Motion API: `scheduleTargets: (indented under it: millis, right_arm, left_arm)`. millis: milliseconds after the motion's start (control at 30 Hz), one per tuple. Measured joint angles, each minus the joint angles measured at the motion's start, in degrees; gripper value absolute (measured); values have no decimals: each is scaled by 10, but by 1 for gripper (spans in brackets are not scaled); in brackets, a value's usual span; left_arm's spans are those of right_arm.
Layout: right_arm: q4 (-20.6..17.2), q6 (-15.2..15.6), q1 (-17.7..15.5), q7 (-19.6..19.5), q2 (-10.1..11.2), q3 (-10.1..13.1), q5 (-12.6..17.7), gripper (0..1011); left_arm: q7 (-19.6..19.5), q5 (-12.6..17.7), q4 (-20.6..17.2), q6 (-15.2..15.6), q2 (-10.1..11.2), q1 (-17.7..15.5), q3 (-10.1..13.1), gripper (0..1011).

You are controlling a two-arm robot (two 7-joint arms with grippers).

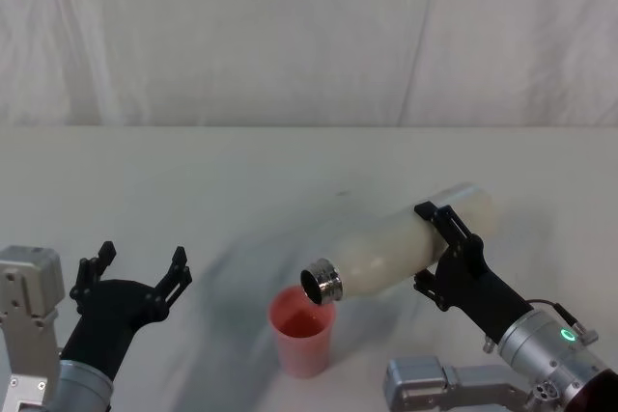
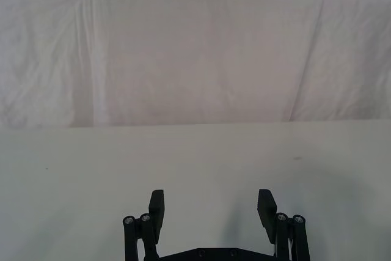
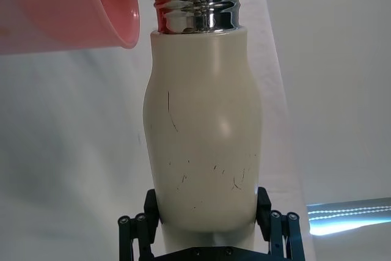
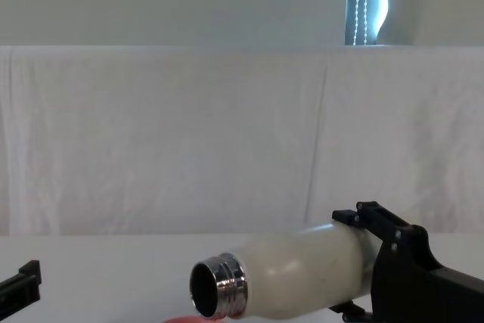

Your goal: Grasp the thermos with one hand and pour water into the cup lid.

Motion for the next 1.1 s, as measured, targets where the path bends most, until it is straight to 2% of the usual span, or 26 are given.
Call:
scheduleTargets:
  millis: [1100]
  right_arm:
    - [6, 1, 12, -13, 6, -6, -17, 960]
  left_arm:
    - [0, 0, 0, 0, 0, 0, 0, 1001]
